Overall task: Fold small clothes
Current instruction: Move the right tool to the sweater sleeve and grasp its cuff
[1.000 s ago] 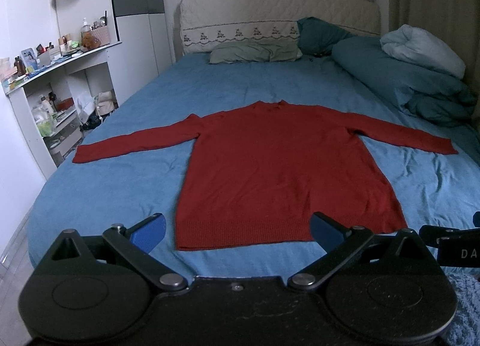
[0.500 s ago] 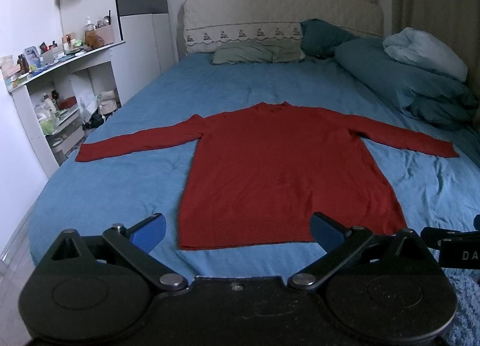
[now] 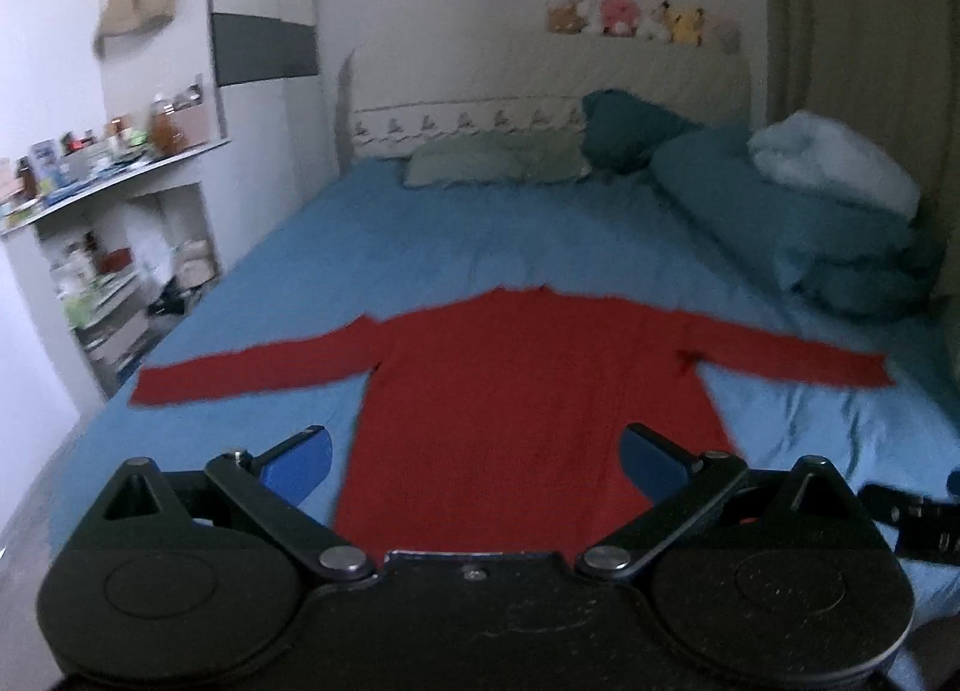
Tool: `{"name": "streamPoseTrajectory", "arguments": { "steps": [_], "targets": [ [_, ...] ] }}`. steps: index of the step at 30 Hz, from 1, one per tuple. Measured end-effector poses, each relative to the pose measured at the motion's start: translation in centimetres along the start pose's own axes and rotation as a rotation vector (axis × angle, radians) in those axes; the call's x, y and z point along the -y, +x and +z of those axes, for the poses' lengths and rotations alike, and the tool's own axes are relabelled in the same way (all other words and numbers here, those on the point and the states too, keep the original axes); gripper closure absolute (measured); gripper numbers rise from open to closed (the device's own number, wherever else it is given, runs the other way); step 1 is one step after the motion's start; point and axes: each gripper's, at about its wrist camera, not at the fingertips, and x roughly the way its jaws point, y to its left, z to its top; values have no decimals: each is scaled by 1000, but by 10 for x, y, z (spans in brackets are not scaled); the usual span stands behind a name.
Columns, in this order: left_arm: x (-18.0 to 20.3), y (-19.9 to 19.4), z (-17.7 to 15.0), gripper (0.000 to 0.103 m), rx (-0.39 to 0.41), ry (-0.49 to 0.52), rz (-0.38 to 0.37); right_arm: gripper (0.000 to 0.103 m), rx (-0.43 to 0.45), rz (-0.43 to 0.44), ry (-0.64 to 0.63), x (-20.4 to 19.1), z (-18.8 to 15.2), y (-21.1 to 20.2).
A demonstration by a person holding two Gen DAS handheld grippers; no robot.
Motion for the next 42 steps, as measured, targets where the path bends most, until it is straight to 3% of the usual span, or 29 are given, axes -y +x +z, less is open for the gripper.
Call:
{"name": "streamPoseTrajectory", "arguments": {
  "steps": [4, 9, 18, 23, 28, 31, 37, 40, 42],
  "targets": [
    [15, 42, 51, 0, 28, 20, -69, 0, 39, -50, 74, 37, 36, 25],
    [54, 136, 101, 0, 21, 116, -84, 0, 61, -136, 183, 96, 72, 87],
    [132, 363, 116, 0, -141, 169, -199, 0, 93, -292, 357, 199, 86, 243],
    [166, 451, 105, 0, -217, 209, -216, 0, 108, -358, 445, 238, 78, 311],
    [191, 506, 89, 0, -345, 212, -227, 1, 82, -412, 540, 278, 76, 362],
    [211, 534, 80, 0, -389, 244, -200, 12, 47, -435, 570, 298, 79, 385],
    [234, 569, 66, 0, -464, 261, -187, 18, 19, -488, 498, 312, 95, 410],
    [235, 573, 66, 0, -478, 240, -179, 32, 4, -512, 488, 320, 100, 417],
    [237, 575, 66, 0, -510, 228, -175, 55, -8, -536, 490, 323, 104, 419]
  ]
}}
